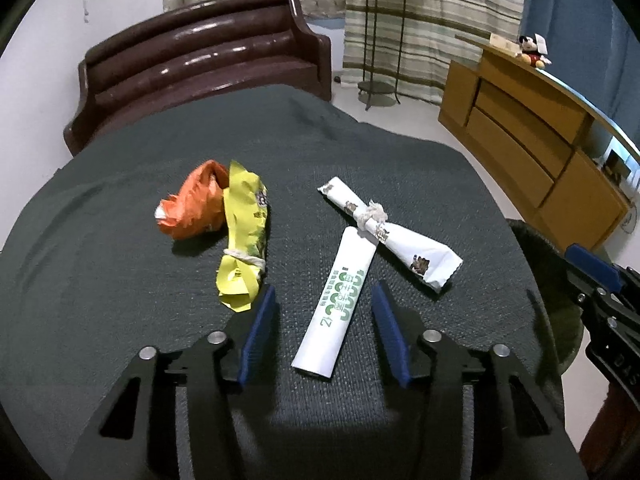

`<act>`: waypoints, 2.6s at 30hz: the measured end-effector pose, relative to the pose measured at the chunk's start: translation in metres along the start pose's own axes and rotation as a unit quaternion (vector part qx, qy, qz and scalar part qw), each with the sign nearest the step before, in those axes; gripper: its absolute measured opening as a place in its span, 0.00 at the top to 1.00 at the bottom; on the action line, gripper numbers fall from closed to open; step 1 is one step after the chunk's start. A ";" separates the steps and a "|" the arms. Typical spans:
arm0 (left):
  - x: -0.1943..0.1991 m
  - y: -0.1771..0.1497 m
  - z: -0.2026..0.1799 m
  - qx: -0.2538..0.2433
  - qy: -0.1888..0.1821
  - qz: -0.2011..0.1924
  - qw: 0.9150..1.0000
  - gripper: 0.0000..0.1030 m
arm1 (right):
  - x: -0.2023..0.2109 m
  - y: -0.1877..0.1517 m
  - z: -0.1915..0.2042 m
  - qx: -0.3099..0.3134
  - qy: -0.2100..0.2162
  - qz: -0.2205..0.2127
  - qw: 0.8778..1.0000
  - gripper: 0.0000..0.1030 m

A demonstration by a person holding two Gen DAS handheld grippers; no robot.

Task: Collect trash
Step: 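Grasp the white-green strip with the left tool, then grasp the white rolled wrapper with the right tool while the left tool holds the strip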

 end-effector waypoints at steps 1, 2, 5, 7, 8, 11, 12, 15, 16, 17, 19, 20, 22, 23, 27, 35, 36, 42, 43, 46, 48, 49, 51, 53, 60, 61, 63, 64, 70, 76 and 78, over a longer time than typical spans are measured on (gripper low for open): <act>-0.002 0.000 0.001 -0.002 -0.004 0.005 1.000 0.56 | -0.001 0.001 0.001 0.000 0.000 0.001 1.000 0.60; -0.003 -0.001 0.001 -0.004 -0.007 0.009 1.000 0.59 | -0.002 0.001 0.001 0.001 0.001 0.001 1.000 0.60; -0.003 -0.001 -0.001 -0.017 -0.007 0.008 1.000 0.64 | -0.006 0.001 0.004 0.000 0.002 0.005 1.000 0.60; -0.002 -0.001 -0.002 -0.023 -0.008 0.006 1.000 0.70 | -0.008 0.001 0.004 0.001 0.003 0.007 1.000 0.60; -0.002 -0.001 -0.002 -0.027 -0.007 0.005 1.000 0.75 | -0.009 0.001 0.005 0.001 0.004 0.008 1.000 0.60; -0.002 0.000 -0.005 -0.038 -0.010 0.003 0.999 0.81 | -0.011 0.001 0.007 0.003 0.004 0.010 1.000 0.60; -0.001 -0.001 -0.006 -0.040 -0.013 0.002 0.999 0.81 | -0.012 0.001 0.009 0.003 0.003 0.010 1.000 0.60; 0.000 -0.003 -0.005 -0.042 -0.019 0.000 0.999 0.82 | -0.013 0.000 0.011 0.005 0.004 0.012 1.000 0.60; 0.002 -0.004 -0.004 -0.041 -0.021 -0.001 0.999 0.83 | -0.013 0.000 0.012 0.006 0.004 0.012 1.000 0.60; 0.003 -0.004 -0.004 -0.040 -0.022 -0.003 0.999 0.83 | -0.012 0.001 0.013 0.007 0.004 0.011 1.000 0.60; 0.007 -0.006 -0.003 -0.037 -0.025 -0.006 0.999 0.83 | -0.011 0.002 0.016 0.010 0.005 0.010 1.000 0.60; 0.010 -0.007 -0.001 -0.034 -0.026 -0.009 0.999 0.83 | -0.011 0.003 0.018 0.011 0.005 0.009 1.000 0.60; 0.016 -0.009 0.002 -0.030 -0.026 -0.013 0.999 0.83 | -0.011 0.003 0.021 0.014 0.006 0.008 1.000 0.60; 0.018 -0.009 0.005 -0.026 -0.026 -0.016 0.999 0.83 | -0.010 0.004 0.023 0.016 0.007 0.008 1.000 0.60; 0.028 -0.010 0.017 -0.010 -0.020 -0.024 0.999 0.83 | -0.011 0.006 0.034 0.023 0.009 0.006 1.000 0.60; 0.033 -0.015 0.055 0.028 0.010 -0.032 0.999 0.83 | -0.017 0.015 0.057 0.040 0.017 0.007 0.999 0.60; 0.033 -0.016 0.063 0.034 0.016 -0.031 0.999 0.83 | -0.018 0.015 0.059 0.041 0.018 0.009 0.999 0.60; 0.033 -0.018 0.098 0.065 0.043 -0.030 0.996 0.83 | -0.029 0.022 0.076 0.054 0.022 0.017 0.998 0.60; 0.032 -0.017 0.102 0.069 0.046 -0.030 0.996 0.83 | -0.031 0.023 0.080 0.057 0.022 0.018 0.998 0.60; 0.030 -0.018 0.118 0.083 0.057 -0.029 0.995 0.83 | -0.037 0.027 0.089 0.065 0.023 0.023 0.997 0.60; 0.029 -0.020 0.126 0.089 0.062 -0.026 0.994 0.83 | -0.041 0.029 0.091 0.067 0.024 0.026 0.997 0.60; 0.027 -0.020 0.130 0.093 0.063 -0.023 0.993 0.83 | -0.044 0.030 0.094 0.069 0.024 0.030 0.997 0.60; 0.026 -0.021 0.136 0.099 0.064 -0.020 0.993 0.83 | -0.048 0.031 0.098 0.072 0.023 0.033 0.997 0.60; 0.024 -0.022 0.139 0.104 0.063 -0.016 0.992 0.83 | -0.053 0.032 0.102 0.076 0.024 0.040 0.996 0.60; 0.023 -0.022 0.142 0.108 0.058 -0.015 0.992 0.83 | -0.066 0.031 0.110 0.091 0.021 0.061 0.994 0.61; 0.023 -0.022 0.142 0.109 0.058 -0.015 0.992 0.83 | -0.068 0.030 0.112 0.094 0.021 0.063 0.993 0.63; 0.022 -0.022 0.142 0.110 0.056 -0.013 0.992 0.83 | -0.070 0.029 0.114 0.101 0.020 0.070 0.992 0.70; 0.022 -0.022 0.142 0.110 0.056 -0.013 0.992 0.83 | -0.072 0.030 0.115 0.102 0.019 0.072 0.992 0.73; 0.018 -0.019 0.139 0.110 0.050 -0.010 0.993 0.83 | -0.072 0.028 0.117 0.109 0.017 0.076 0.991 0.81; 0.017 -0.019 0.141 0.109 0.050 -0.009 0.993 0.83 | -0.068 0.024 0.117 0.109 0.016 0.070 0.991 0.82; 0.017 -0.020 0.141 0.109 0.050 -0.009 0.993 0.83 | -0.066 0.023 0.116 0.107 0.016 0.067 0.992 0.82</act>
Point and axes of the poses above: each gripper's, at about its wrist camera, not at the fingertips, and x roughly against the way its jaws point, z to its left, y to its top, the point moved 4 cm from there along -x, roughly the way its jaws point, and after that the axes turned 3 degrees about z, right-handed, at the moved point
